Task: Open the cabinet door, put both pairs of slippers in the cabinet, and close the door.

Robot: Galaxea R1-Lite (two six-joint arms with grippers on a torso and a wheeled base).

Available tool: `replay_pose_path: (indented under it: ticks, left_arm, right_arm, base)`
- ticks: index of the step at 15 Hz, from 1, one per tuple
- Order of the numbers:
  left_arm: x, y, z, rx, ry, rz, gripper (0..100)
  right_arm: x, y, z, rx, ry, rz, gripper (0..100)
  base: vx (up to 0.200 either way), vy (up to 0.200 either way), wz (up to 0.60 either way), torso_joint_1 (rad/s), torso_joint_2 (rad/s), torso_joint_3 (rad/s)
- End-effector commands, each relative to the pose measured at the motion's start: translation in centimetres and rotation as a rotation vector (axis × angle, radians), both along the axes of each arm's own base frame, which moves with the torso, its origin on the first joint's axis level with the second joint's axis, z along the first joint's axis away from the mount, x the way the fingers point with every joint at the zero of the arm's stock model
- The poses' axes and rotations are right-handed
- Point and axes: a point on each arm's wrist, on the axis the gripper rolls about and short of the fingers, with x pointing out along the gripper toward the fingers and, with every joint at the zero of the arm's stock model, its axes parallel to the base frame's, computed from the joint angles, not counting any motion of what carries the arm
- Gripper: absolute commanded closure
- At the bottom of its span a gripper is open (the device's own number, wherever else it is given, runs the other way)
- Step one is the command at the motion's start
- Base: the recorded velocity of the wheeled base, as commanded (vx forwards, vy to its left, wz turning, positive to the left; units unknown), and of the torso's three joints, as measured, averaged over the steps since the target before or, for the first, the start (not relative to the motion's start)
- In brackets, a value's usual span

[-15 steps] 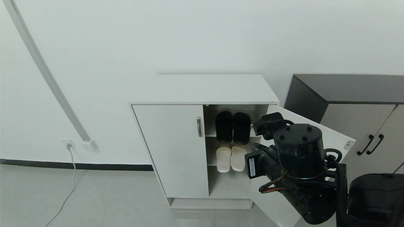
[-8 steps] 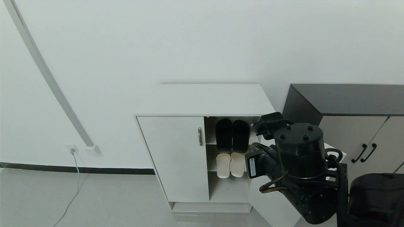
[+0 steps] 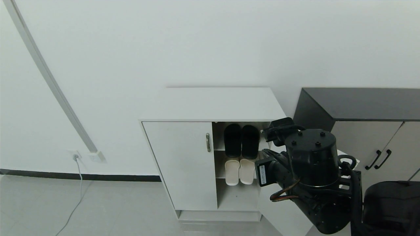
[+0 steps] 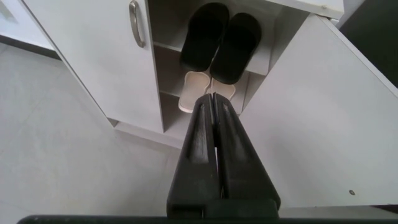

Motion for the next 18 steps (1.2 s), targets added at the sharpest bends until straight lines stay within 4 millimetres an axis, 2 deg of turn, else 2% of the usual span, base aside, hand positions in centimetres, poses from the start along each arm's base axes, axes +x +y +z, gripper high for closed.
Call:
replay_pose_path:
  ticks: [1, 5, 11, 18]
  left_arm:
    - [0.00, 0.00, 0.05, -0.001, 0.000, 0.001, 100]
    - [0.00, 0.00, 0.05, -0.004, 0.000, 0.001, 100]
    - [0.01, 0.00, 0.00, -0.003, 0.001, 0.001, 100]
    - [0.00, 0.00, 0.05, -0.003, 0.000, 0.001, 100]
  right_arm:
    - [-0.04, -0.02, -0.02, 0.000, 0.001, 0.001, 100]
    - [-0.04, -0.02, -0.02, -0.001, 0.000, 0.001, 100]
    - [-0.04, -0.02, -0.02, -0.001, 0.000, 0.001, 100]
    - [0.40, -0.32, 0.12, 0.004, -0.011, -0.014, 100]
  base:
    - [0.000, 0.000, 0.00, 0.000, 0.00, 0.000]
    - [0.000, 0.000, 0.00, 0.000, 0.00, 0.000]
    - [0.000, 0.000, -0.60, 0.005, 0.00, 0.002]
    - [0.000, 0.000, 0.00, 0.000, 0.00, 0.000]
